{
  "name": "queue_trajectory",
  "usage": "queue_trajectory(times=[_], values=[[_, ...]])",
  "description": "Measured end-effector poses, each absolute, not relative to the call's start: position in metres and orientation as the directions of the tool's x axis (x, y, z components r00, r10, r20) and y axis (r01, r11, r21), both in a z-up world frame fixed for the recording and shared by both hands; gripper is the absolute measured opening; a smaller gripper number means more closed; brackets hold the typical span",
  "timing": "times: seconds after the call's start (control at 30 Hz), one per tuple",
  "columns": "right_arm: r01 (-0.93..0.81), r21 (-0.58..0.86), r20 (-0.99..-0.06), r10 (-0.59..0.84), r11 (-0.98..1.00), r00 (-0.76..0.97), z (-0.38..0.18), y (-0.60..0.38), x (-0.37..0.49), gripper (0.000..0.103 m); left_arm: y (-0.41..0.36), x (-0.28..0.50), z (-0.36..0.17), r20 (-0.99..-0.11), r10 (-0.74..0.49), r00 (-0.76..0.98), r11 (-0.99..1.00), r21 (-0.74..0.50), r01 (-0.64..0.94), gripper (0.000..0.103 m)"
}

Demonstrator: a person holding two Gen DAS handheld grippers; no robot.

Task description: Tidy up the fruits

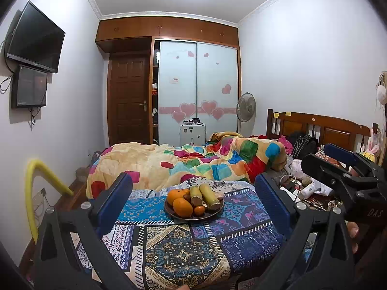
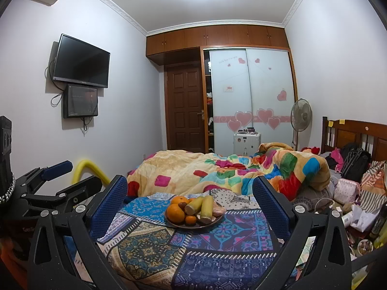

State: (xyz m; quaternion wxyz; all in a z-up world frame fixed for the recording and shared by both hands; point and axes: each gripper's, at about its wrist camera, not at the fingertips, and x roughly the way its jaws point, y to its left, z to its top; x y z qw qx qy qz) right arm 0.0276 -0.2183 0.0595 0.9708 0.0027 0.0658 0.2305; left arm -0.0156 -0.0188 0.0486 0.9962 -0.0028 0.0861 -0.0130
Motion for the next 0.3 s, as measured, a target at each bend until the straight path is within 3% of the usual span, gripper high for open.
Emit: queue_trajectory(times=[0.3], values=[[-0.445, 0.036, -0.134, 0.445, 0.895, 0.885, 0.0573, -0.2178, 0.0303, 0.103, -0.0179, -0.0145, 0.0467, -0.177, -0.029, 0.984, 1.0, -0.01, 0.028, 0.103]])
